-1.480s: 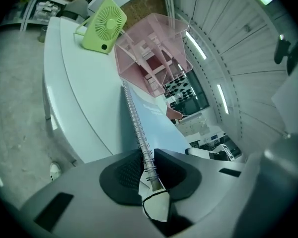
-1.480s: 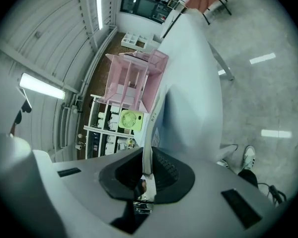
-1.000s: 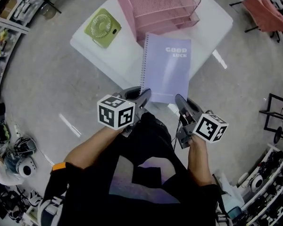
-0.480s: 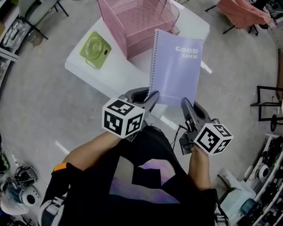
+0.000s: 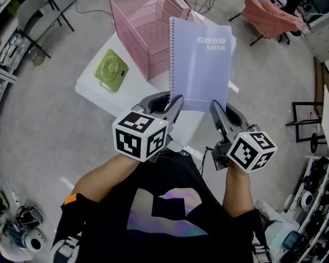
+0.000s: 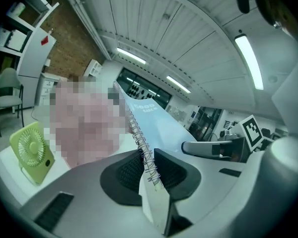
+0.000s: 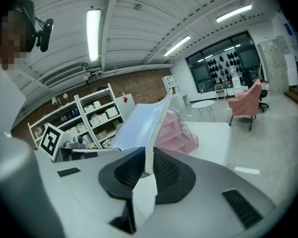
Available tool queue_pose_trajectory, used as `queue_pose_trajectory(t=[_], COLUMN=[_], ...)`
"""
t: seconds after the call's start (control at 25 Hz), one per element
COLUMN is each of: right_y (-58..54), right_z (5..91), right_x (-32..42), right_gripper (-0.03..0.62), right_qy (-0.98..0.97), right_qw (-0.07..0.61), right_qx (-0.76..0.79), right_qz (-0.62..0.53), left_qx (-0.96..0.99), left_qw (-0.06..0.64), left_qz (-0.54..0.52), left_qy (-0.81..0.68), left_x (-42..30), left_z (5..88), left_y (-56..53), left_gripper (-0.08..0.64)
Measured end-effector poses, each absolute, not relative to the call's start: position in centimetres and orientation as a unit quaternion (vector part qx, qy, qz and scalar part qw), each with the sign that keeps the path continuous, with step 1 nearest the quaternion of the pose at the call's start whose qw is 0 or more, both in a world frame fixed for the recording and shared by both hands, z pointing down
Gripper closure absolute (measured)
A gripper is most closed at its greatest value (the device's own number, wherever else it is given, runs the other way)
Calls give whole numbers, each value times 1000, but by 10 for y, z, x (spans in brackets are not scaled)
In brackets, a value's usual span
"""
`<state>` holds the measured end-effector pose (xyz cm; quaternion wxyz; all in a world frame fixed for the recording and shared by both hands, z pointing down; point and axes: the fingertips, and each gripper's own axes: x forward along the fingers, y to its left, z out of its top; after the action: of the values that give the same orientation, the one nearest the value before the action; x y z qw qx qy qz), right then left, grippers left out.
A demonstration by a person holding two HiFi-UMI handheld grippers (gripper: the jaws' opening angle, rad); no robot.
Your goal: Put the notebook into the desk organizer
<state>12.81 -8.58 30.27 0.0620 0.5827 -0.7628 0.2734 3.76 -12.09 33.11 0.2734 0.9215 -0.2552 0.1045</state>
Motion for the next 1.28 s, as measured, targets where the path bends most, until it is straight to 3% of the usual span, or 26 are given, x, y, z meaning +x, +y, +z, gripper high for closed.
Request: queue_pose_trajectory(t=[0.4,0.8,1.28], right_y=[-201,-322,-371], right_z=[280,284,308], right_x=[125,117,92], right_gripper=[537,534,525], right_qy=[-835,-877,-869], right_qw=[85,141,192], right_qx=[498,417,411], right_qz=[218,194,196], left_qx=[883,812,763], left_qw=[250,283,327], left_qz=[86,85,121], left_qy=[-387,-504,-545], left_x=[31,26,9], left_z=[306,314,328], left_y=[-215,-314,-353], left_gripper=[494,494,491])
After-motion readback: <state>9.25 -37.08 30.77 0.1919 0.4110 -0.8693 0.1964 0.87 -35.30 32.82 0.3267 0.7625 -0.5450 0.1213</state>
